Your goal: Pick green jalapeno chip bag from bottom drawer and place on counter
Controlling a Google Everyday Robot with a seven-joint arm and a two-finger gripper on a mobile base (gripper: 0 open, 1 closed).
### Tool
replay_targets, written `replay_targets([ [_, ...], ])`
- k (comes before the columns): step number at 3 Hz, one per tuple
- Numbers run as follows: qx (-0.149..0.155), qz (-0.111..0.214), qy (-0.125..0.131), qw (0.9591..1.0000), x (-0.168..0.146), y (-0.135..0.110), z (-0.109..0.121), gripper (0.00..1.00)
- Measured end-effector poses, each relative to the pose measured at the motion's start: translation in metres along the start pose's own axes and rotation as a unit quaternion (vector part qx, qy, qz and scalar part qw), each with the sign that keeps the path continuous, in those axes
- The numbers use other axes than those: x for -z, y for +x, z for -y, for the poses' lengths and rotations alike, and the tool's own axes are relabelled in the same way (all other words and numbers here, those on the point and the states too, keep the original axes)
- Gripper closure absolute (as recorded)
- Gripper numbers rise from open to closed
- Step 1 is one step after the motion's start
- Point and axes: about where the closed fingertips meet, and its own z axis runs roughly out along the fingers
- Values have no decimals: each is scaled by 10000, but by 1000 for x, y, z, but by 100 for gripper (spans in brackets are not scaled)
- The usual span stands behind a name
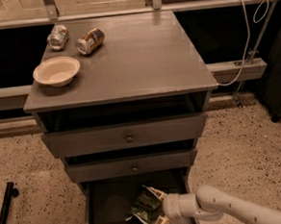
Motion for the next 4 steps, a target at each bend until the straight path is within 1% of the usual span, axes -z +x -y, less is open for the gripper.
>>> replay_targets([
  [1, -180, 4, -162, 9997, -24, 38, 9, 0],
  [2, -269, -244, -289, 9989, -44, 69, 20, 0],
  [3, -330, -490, -263, 9979, -61, 97, 17, 0],
  [4, -317, -661, -267, 9970, -80, 115, 8, 16],
])
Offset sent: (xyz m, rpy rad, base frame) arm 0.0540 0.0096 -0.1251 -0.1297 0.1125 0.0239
